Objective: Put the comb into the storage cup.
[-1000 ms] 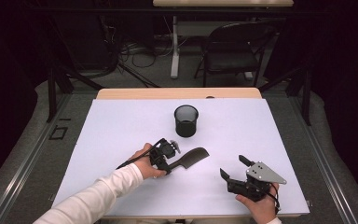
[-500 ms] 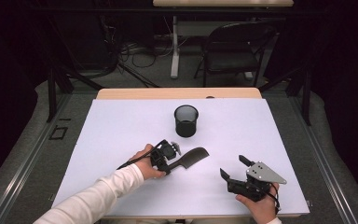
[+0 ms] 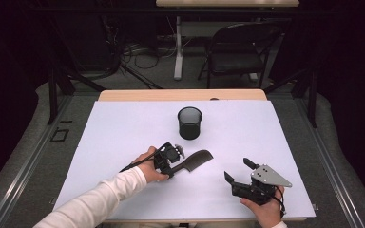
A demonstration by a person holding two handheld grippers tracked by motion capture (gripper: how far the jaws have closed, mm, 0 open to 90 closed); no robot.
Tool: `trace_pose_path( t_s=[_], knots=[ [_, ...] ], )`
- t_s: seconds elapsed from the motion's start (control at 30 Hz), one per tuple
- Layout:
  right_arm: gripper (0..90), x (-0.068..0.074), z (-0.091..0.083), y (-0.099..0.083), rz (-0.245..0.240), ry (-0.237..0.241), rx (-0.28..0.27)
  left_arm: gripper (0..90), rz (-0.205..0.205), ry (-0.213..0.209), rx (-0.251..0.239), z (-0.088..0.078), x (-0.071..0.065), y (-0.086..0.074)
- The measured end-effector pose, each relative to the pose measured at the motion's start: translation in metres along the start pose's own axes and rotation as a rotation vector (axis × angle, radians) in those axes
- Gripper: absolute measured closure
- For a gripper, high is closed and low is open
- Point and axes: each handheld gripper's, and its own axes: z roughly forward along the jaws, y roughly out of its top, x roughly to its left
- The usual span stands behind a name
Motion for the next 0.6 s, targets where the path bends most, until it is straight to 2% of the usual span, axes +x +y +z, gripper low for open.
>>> trace_pose_path(
  t_s=[0.6],
  knots=[
    [16.5,-0.0001,-0.0002,-0.0001,0.002,0.0,-0.003,72.6,-0.009,-0.001,0.001,0.0002,0.0004,0.0005]
  ],
)
